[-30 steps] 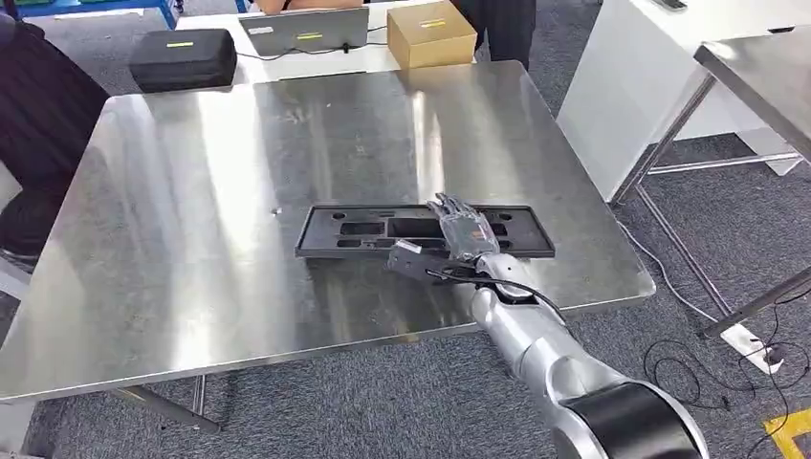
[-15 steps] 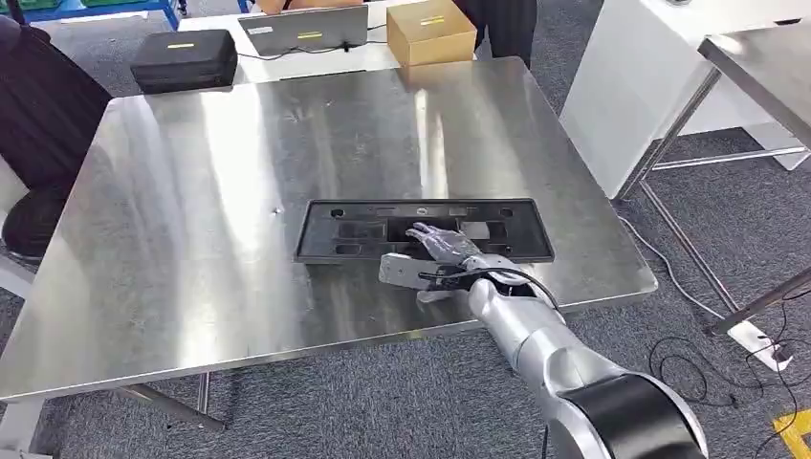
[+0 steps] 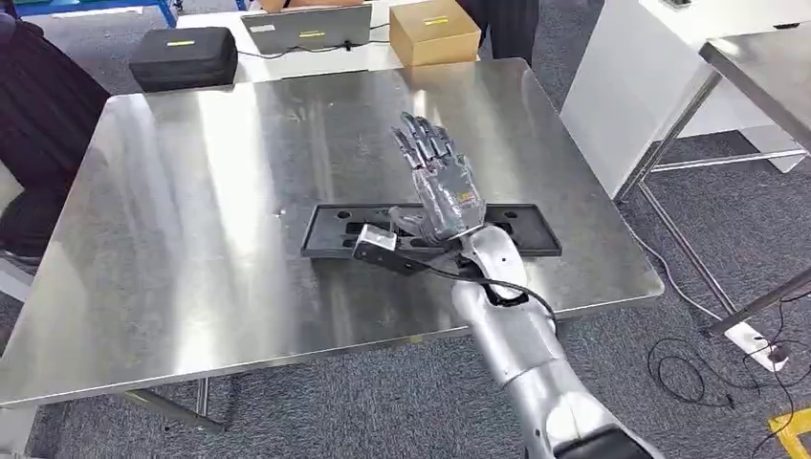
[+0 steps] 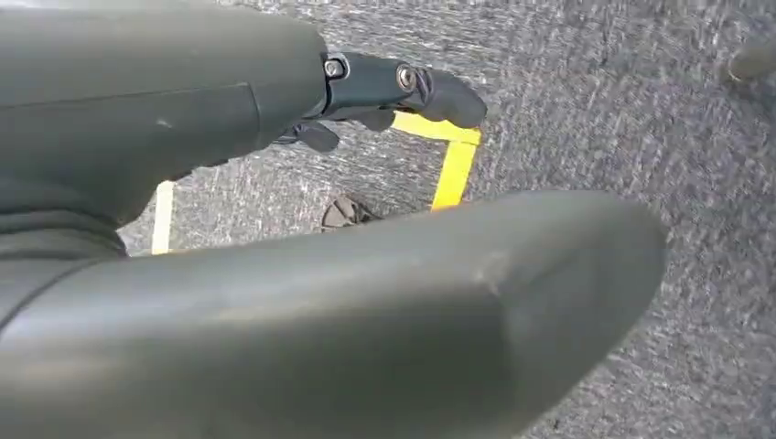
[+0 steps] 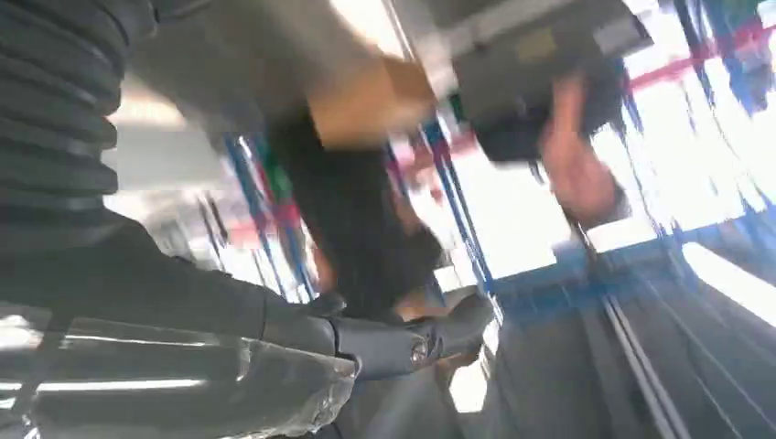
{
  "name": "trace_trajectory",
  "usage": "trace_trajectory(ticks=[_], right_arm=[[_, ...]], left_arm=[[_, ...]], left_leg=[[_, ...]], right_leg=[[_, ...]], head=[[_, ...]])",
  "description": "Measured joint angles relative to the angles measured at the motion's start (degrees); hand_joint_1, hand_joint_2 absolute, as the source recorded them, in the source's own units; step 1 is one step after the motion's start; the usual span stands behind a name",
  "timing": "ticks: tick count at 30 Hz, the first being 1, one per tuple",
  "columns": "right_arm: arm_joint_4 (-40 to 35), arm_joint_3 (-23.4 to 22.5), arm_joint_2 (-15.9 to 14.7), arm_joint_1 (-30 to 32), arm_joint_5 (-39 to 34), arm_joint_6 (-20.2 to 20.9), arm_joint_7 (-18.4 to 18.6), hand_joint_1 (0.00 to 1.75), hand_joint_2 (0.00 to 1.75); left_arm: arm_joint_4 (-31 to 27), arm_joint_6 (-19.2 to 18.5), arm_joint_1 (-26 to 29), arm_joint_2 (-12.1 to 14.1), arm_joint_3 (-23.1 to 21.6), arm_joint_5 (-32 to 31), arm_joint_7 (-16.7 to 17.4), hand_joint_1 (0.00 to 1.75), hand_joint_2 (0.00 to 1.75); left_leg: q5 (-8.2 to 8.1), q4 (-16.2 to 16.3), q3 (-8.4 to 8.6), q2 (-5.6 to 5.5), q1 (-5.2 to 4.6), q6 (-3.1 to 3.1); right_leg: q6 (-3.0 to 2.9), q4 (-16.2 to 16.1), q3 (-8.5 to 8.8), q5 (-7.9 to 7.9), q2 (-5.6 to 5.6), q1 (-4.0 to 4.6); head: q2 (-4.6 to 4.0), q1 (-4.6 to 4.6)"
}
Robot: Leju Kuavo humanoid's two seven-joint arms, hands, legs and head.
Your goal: Take the parts from the cabinet and place them on the table.
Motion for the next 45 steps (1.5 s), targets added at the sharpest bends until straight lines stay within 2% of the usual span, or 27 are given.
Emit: trace_trajectory(ticks=[1, 4, 5, 7, 9, 11, 12, 14, 18, 20, 22, 26, 29, 30, 31, 32, 34, 35, 36, 37, 38, 39, 40, 41, 42, 44, 45], right_arm=[[-2.9, 0.3, -0.3, 1.3, 0.2, -1.4, 0.3, 0.0, 1.75], [-12.6, 0.7, -1.7, 6.7, -3.1, -9.9, 0.3, 0.0, 1.75], [-15.3, 0.7, -2.2, 8.5, -6.4, -12.1, -0.5, 0.0, 1.75], [-21.0, 0.7, -3.2, 13.1, -17.8, -15.3, -3.9, 0.0, 1.75], [-26.0, 0.4, -4.3, 16.2, -25.7, -15.6, -7.1, 0.0, 1.75], [-27.9, 0.2, -4.9, 17.9, -26.3, -15.6, -8.0, 0.0, 1.75], [-29.5, -0.1, -5.0, 18.9, -28.9, -15.6, -8.9, 0.0, 1.75], [-32.7, -1.3, -5.1, 22.3, -41.7, -15.3, -13.3, 0.0, 1.75], [-36.1, -4.3, -5.3, 29.9, -55.6, -12.8, -19.1, 0.0, 1.75], [-37.0, -5.2, -5.2, 33.6, -58.0, -12.0, -20.6, 0.0, 1.75], [-37.8, -6.1, -5.2, 36.2, -60.2, -11.2, -20.8, 0.0, 1.75], [-38.3, -7.1, -5.1, 40.8, -60.5, -10.8, -21.1, 0.0, 1.75], [-38.9, -7.7, -4.8, 43.1, -59.5, -10.4, -21.1, 0.0, 1.75], [-39.2, -7.8, -4.7, 43.5, -59.5, -10.4, -21.1, 0.0, 1.75], [-39.3, -8.0, -4.7, 43.9, -59.4, -10.4, -21.2, 0.0, 1.75], [-39.3, -8.2, -4.7, 44.1, -59.3, -10.4, -21.2, 0.0, 1.75], [-39.3, -8.6, -4.7, 44.6, -58.8, -10.0, -21.1, 0.0, 1.75], [-39.3, -8.8, -4.7, 44.9, -58.4, -9.5, -21.0, 0.0, 1.75], [-39.3, -9.0, -4.6, 45.1, -58.2, -9.2, -20.8, 0.0, 1.75], [-39.3, -9.1, -4.6, 45.2, -57.9, -8.9, -20.7, 0.0, 1.75], [-39.3, -9.2, -4.5, 45.3, -57.3, -8.4, -20.7, 0.0, 1.75], [-39.3, -9.4, -4.5, 45.3, -57.0, -8.3, -20.7, 0.0, 1.75], [-39.3, -9.4, -4.4, 45.3, -56.9, -8.2, -20.7, 0.0, 1.75], [-39.3, -9.5, -4.3, 45.4, -56.7, -8.2, -20.6, 0.0, 1.75], [-39.3, -9.6, -4.1, 45.5, -56.5, -8.2, -20.6, 0.0, 1.75], [-39.3, -9.9, -4.0, 45.6, -56.5, -8.2, -20.6, 0.0, 1.75], [-39.3, -9.9, -4.0, 45.6, -56.5, -8.2, -20.6, 0.0, 1.75]], left_arm=[[0.0, 0.1, 0.0, -0.1, 0.0, 0.0, -0.1, 0.0, 0.0], [0.0, 0.9, 0.0, -0.3, 0.7, 0.0, -1.3, 0.0, 0.0], [0.0, 1.2, 0.0, -0.4, 0.9, 0.1, -1.6, 0.0, 0.0], [0.0, 2.0, 0.0, -0.6, 1.0, 0.0, -2.4, 0.0, 0.0], [0.0, 2.4, 0.1, -0.8, 1.3, 0.0, -2.8, 0.0, 0.0], [0.0, 2.4, 0.1, -0.9, 1.4, 0.0, -2.9, 0.0, 0.0], [0.0, 2.9, 0.0, -0.9, 1.4, 0.0, -3.2, 0.0, 0.0], [0.0, 4.4, 0.0, -1.0, 1.8, 0.0, -3.9, 0.0, 0.0], [0.0, 5.3, 0.2, -1.2, 2.7, 0.5, -4.0, 0.0, 0.0], [0.0, 5.4, 0.3, -1.3, 3.5, 1.0, -3.3, 0.0, 0.0], [0.0, 5.7, 0.3, -1.4, 3.9, 1.3, -2.8, 0.0, 0.0], [0.0, 6.1, 0.3, -1.7, 4.8, 1.7, -2.3, 0.0, 0.0], [0.0, 6.0, 0.3, -1.9, 5.3, 2.1, -2.3, 0.0, 0.0], [0.0, 5.9, 0.3, -2.1, 5.3, 2.2, -2.3, 0.0, 0.0], [0.0, 5.9, 0.2, -2.3, 5.3, 2.2, -2.3, 0.0, 0.0], [0.0, 5.9, 0.2, -2.3, 5.3, 2.2, -2.4, 0.0, 0.0], [0.0, 5.9, 0.2, -2.4, 5.6, 2.3, -2.3, 0.0, 0.0], [0.0, 5.8, 0.2, -2.5, 5.7, 2.4, -2.3, 0.0, 0.0], [0.0, 5.9, 0.2, -2.5, 5.8, 2.5, -2.3, 0.0, 0.0], [0.0, 5.9, 0.3, -2.7, 6.0, 2.8, -2.3, 0.0, 0.0], [0.0, 5.9, 0.3, -2.8, 6.3, 2.9, -2.3, 0.0, 0.0], [0.0, 5.9, 0.3, -2.9, 6.5, 3.0, -2.3, 0.0, 0.0], [0.0, 5.9, 0.3, -3.0, 6.5, 3.0, -2.3, 0.0, 0.0], [0.0, 5.9, 0.3, -3.0, 6.6, 3.0, -2.3, 0.0, 0.0], [0.0, 5.9, 0.3, -3.0, 6.6, 3.0, -2.4, 0.0, 0.0], [0.0, 5.8, 0.3, -3.1, 6.6, 3.0, -2.5, 0.0, 0.0], [0.0, 5.8, 0.4, -3.0, 6.6, 3.0, -2.5, 0.0, 0.0]], left_leg=[[-0.01, 0.0, 0.01, -0.03, -0.22, 0.16], [-0.1, 0.0, -0.02, -0.11, -0.63, 0.9], [-0.13, 0.0, -0.01, -0.12, -0.71, 1.01], [-0.13, 0.0, -0.02, -0.13, -0.81, 1.28], [-0.22, 0.0, -0.05, -0.12, -0.92, 1.47], [-0.18, 0.0, -0.05, 0.0, -1.06, 1.57], [-0.12, 0.0, -0.02, 0.0, -1.08, 1.69], [-0.21, 0.0, 0.07, -0.11, -1.1, 1.94], [-0.17, 0.0, -0.01, -0.2, -1.14, 2.09], [-0.12, 0.0, -0.05, -0.17, -1.18, 2.17], [-0.34, 0.2, -0.01, -0.14, -1.32, 2.41], [-0.56, 0.4, -0.03, -0.16, -1.41, 2.77], [-0.67, 0.4, 0.05, -0.17, -1.68, 3.28], [-0.12, -0.6, 0.6, -0.14, -1.27, 3.85], [0.21, -1.1, 1.02, 0.02, -1.12, 4.27], [0.49, -1.2, 1.04, 0.21, -0.98, 4.79], [0.53, -1.2, 0.78, 0.2, -1.1, 4.82], [0.56, -1.2, 0.62, 0.19, -1.2, 4.81], [0.67, -1.2, 0.53, 0.17, -1.31, 4.75], [0.77, -1.2, 0.42, 0.14, -1.39, 4.59], [0.87, -1.1, 0.38, 0.09, -1.43, 4.43], [0.98, -1.1, 0.34, -0.01, -1.43, 4.24], [1.07, -0.9, 0.32, -0.04, -1.47, 4.03], [0.9, -0.7, 0.24, -0.07, -1.95, 3.58], [0.86, -0.7, 0.27, -0.06, -1.83, 3.21], [1.16, -0.8, 0.34, -0.08, -1.52, 2.53], [1.25, -0.7, 0.2, -0.06, -1.39, 2.3]], right_leg=[[0.12, -0.1, -0.09, 0.05, -0.07, 0.06], [0.2, -0.4, 0.05, 0.08, -0.22, -0.26], [0.25, -0.5, 0.09, 0.1, -0.22, -0.35], [0.36, -0.6, 0.18, 0.16, -0.26, -0.43], [0.56, -0.7, 0.19, 0.26, -0.26, -0.53], [1.03, -0.7, 0.11, 0.34, -0.14, -0.66], [1.1, -0.8, 0.06, 0.35, -0.15, -0.7], [1.34, -0.8, -0.33, 0.21, -0.26, -0.77], [1.65, -0.8, 0.32, 0.19, -0.41, -0.76], [1.76, -0.7, 0.24, 0.31, -0.37, -0.74], [1.84, -0.8, 0.26, 0.28, -0.38, -1.11], [2.03, -0.8, 0.36, 0.19, -0.39, -1.21], [2.68, -1.1, 0.57, 0.3, -0.39, -1.43], [2.97, -0.9, 0.57, 0.08, -0.42, -1.01], [2.66, 0.7, -0.15, -0.87, -0.45, -1.37], [1.91, 4.7, -1.95, -3.4, -0.39, -1.19], [1.25, 13.9, -6.24, -7.57, -0.4, -1.18], [1.31, 17.3, -7.79, -8.74, -0.4, -1.11], [1.59, 18.0, -8.0, -8.71, -0.4, -0.98], [1.92, 15.8, -6.58, -7.73, -0.4, -0.96], [2.25, 11.3, -3.99, -6.15, -0.4, -0.94], [2.5, 5.2, -0.35, -4.32, -0.41, -0.95], [2.41, 0.1, 2.83, -3.23, -0.42, -0.98], [1.85, -0.6, 2.58, -2.63, -0.41, -0.43], [1.07, -0.7, 2.51, -2.24, -0.41, -0.55], [0.32, -0.7, 2.5, -2.03, -0.42, -0.08], [-0.19, -0.9, 2.55, -1.65, -0.47, -0.58]], head=[[0.0, -0.09], [0.0, -0.09], [0.0, 0.0], [0.0, -0.04], [0.0, -0.02], [0.0, -0.07], [0.0, -0.07], [0.0, -0.04], [0.0, -0.09], [0.0, -0.09], [0.0, -0.07], [0.0, -0.09], [0.0, -0.09], [0.0, -0.07], [0.0, -0.04], [0.0, 0.09], [0.0, 0.13], [0.0, 0.17], [0.0, 0.18], [0.0, 0.13], [0.0, 0.2], [0.0, 0.13], [0.0, 0.22], [0.0, 0.15], [0.0, 0.09], [0.0, -0.02], [0.0, 0.11]])
